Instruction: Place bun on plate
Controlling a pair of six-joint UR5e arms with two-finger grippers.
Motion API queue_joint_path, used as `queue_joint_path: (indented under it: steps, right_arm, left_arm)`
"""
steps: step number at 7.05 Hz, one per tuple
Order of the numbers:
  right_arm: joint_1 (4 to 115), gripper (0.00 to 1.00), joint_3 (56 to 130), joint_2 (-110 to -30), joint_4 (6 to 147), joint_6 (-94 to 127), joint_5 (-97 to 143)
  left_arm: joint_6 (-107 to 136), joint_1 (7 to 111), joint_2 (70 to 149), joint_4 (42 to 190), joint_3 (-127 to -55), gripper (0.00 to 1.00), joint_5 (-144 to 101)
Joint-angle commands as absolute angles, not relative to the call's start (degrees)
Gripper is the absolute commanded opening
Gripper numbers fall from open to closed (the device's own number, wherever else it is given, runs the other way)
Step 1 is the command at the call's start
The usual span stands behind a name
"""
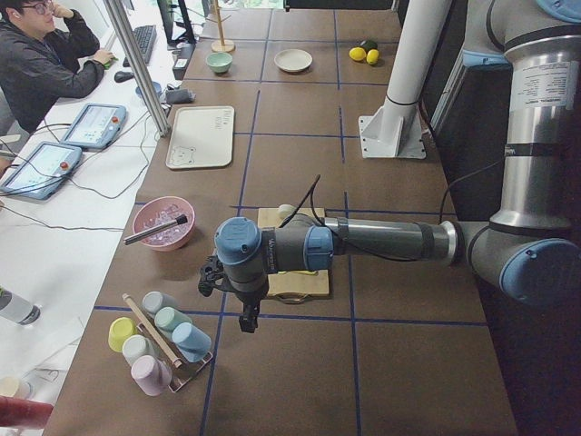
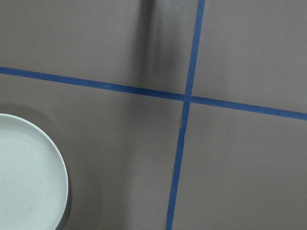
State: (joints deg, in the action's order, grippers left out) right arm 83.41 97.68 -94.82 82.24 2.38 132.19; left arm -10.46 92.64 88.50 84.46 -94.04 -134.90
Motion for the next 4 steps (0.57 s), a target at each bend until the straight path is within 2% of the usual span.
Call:
queue_joint_path:
  steps: [1, 4]
  right_arm:
    - [78.77, 1.0, 93.28, -94.83, 71.08, 8.65, 132.19]
    - [71.39, 1.0, 90.53, -95.79, 52.17, 27.99, 132.45]
  left_arm:
    - [-10.46, 92.64, 88.51, 84.46, -94.04, 1.0, -135.0]
    - [-10.46, 92.64, 88.51, 84.46, -94.04, 1.0, -135.09]
